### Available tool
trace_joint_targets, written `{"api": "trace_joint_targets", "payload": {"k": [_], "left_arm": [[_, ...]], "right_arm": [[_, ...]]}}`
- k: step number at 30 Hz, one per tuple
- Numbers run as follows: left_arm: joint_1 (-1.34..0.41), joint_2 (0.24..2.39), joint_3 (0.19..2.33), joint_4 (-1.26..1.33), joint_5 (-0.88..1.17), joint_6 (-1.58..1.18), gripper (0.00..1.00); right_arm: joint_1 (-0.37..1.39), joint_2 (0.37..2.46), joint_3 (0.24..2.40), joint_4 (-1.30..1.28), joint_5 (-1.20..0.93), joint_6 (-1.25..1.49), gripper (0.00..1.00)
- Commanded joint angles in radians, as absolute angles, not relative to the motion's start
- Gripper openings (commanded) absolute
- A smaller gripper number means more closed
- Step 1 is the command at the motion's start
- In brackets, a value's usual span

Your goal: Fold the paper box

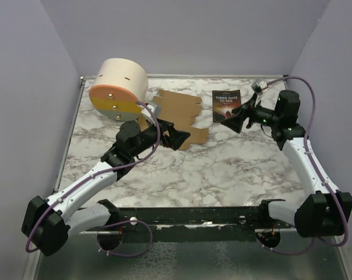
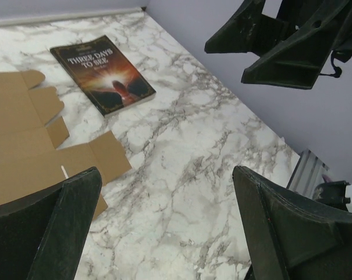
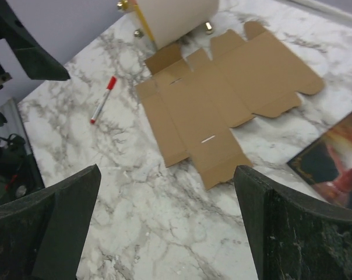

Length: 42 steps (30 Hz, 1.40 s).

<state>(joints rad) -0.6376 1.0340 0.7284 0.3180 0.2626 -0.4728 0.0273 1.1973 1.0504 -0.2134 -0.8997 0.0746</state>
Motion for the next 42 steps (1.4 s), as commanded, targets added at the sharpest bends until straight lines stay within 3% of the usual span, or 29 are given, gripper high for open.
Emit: {"api": "trace_joint_targets", "payload": {"k": [1, 6, 19, 31, 36, 38, 42], "left_arm": [[-0.68, 1.051, 0.692, 0.291, 0.223, -0.489, 0.99], [-0.701, 1.067, 0.666, 0.283, 0.182, -0.497, 0.99], [-0.701, 1.219, 0.647, 0.309, 0.162, -0.55, 0.99], [-0.74, 1.455, 0.82, 0.035, 0.012, -0.488, 0.85], [-0.774, 1.572, 0.928, -0.023, -0.03, -0.454, 0.73], [-0.803, 1.632, 0.997, -0.093, -0.099, -0.463, 0.67], [-0.882, 1.774, 1.162, -0.26, -0.315, -0.465, 0.66]], "right_arm": [[0.031, 1.184, 0.852, 0.055, -1.11, 0.196, 0.99], [0.028, 1.212, 0.722, 0.202, -1.123, 0.237, 0.99], [0.026, 1.248, 0.704, 0.154, -1.074, 0.141, 0.99], [0.026, 1.386, 0.736, 0.125, -1.133, 0.12, 0.99], [0.027, 1.41, 0.731, 0.122, -1.114, 0.114, 0.99], [0.027, 1.424, 0.734, 0.119, -1.109, 0.115, 0.99], [0.026, 1.446, 0.753, 0.098, -1.097, 0.111, 0.99]]}}
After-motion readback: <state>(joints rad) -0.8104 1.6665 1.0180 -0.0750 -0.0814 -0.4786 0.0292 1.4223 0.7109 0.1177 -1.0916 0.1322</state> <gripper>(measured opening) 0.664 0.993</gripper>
